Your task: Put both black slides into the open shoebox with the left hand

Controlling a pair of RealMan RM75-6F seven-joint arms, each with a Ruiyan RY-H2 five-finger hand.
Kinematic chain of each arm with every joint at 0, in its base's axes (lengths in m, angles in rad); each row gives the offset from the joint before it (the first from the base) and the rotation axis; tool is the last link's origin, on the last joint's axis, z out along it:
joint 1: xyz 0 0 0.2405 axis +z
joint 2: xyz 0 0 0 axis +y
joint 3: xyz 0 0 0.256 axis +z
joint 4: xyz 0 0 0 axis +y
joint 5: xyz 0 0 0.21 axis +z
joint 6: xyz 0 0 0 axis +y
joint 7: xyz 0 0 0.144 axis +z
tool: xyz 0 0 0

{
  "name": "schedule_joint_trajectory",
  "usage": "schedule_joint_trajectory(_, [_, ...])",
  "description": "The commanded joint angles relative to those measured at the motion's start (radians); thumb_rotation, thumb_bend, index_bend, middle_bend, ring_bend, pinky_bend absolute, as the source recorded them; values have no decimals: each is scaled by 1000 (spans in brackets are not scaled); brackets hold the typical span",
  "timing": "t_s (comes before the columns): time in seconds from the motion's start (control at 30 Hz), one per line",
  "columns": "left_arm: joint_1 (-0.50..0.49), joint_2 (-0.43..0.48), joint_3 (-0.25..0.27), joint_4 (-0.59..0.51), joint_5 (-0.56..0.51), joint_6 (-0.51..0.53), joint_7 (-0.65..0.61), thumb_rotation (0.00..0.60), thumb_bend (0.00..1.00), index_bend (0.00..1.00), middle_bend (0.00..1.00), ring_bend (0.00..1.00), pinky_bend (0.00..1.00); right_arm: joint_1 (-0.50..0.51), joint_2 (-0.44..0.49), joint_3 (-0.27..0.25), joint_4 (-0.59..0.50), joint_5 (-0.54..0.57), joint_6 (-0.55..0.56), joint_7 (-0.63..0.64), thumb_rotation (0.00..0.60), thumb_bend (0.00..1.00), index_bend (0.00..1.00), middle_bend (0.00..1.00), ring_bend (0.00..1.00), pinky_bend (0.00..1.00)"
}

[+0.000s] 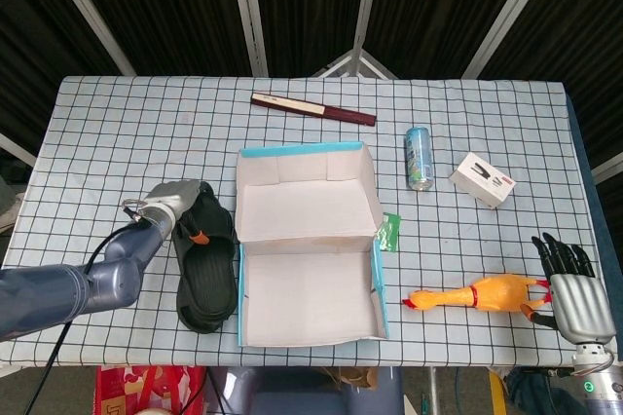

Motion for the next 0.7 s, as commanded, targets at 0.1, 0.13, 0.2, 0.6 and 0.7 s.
schedule_joint_trajectory(0.1, [-9,87,1,-61,21,31,17,600,420,202,484,283,333,1,0,-1,-3,0,-1,-2,600,161,0,52,92,67])
schedule_joint_trajectory(0.13, [-11,106,-2,-74,26,36,20,600,421,203,484,283,333,0,0,-1,-4,-1,-1,-2,600,162,0,52,92,67])
schedule_joint_trajectory(0.2, [-20,146,-7,-102,41,62,32,600,421,205,484,283,333,0,0,-1,-6,-2,1,-2,600,162,0,52,92,67])
schedule_joint_trajectory(0.6, [-110,244,-86,-427,152,576,322,600,420,223,486,283,334,-4,5,-3,-7,-8,7,14,600,162,0,52,92,67])
schedule_joint_trajectory(0.7, [-119,189,-117,-516,202,801,479,600,420,230,499,283,353,-3,5,-1,-5,-6,5,17,600,162,0,52,92,67])
